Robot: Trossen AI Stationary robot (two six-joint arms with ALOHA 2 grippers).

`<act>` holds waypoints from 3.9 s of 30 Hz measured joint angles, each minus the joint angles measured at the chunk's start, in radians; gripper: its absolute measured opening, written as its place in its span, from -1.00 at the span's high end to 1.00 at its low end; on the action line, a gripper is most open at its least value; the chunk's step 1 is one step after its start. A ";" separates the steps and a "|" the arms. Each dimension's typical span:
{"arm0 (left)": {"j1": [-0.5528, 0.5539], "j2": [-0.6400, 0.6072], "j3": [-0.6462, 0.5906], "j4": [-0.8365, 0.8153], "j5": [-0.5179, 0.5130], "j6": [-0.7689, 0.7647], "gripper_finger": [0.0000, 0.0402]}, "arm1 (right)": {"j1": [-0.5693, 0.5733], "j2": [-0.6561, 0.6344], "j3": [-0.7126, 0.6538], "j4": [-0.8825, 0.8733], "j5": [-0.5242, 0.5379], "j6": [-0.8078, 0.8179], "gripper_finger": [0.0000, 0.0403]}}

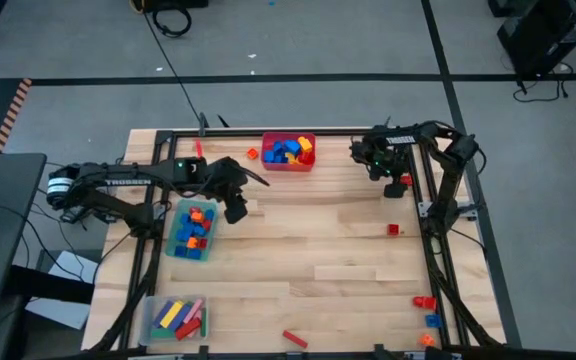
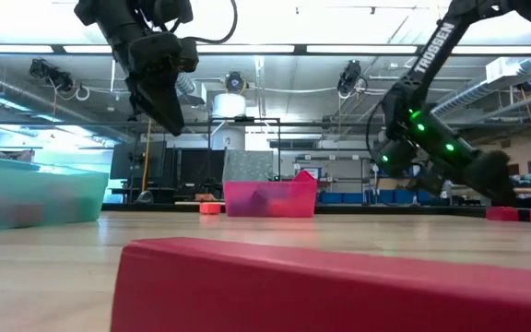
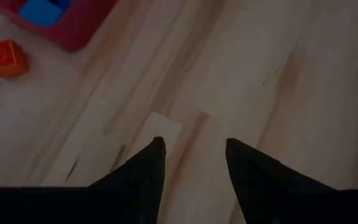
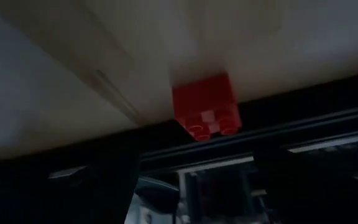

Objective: Sort blocks by size
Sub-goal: Put the red 4 studded building block into the teal bin

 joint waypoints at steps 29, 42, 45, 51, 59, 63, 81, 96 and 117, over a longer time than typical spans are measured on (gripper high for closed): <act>0.001 0.000 0.000 0.161 0.000 -0.163 0.12 | 0.042 -0.001 -0.080 0.172 0.099 -0.157 -0.22; 0.001 0.001 0.000 0.504 -0.002 -0.161 0.12 | 0.049 -0.005 -0.134 0.192 0.025 -0.117 0.04; 0.001 0.001 0.000 0.599 -0.002 -0.161 0.12 | 0.052 -0.003 -0.131 0.191 0.014 -0.116 0.05; 0.001 0.001 0.000 0.784 -0.002 -0.160 0.12 | 0.055 -0.003 -0.131 0.188 -0.003 -0.101 0.17; 0.001 0.001 0.001 0.974 -0.002 -0.160 0.12 | 0.073 -0.002 -0.132 0.187 -0.015 -0.074 0.16; 0.001 0.001 0.001 1.022 -0.002 -0.160 0.12 | 0.074 -0.002 -0.132 0.187 -0.018 -0.067 0.16; 0.001 0.001 0.001 1.036 -0.002 -0.160 0.12 | 0.074 -0.106 -0.035 0.117 -0.239 0.056 0.16; 0.001 0.001 0.001 1.036 -0.002 -0.161 0.12 | 0.243 -0.531 -0.022 0.210 -0.475 0.439 0.16; 0.001 0.001 0.001 1.036 0.001 -0.173 0.12 | 0.667 -0.833 -0.021 0.733 -0.255 0.933 0.16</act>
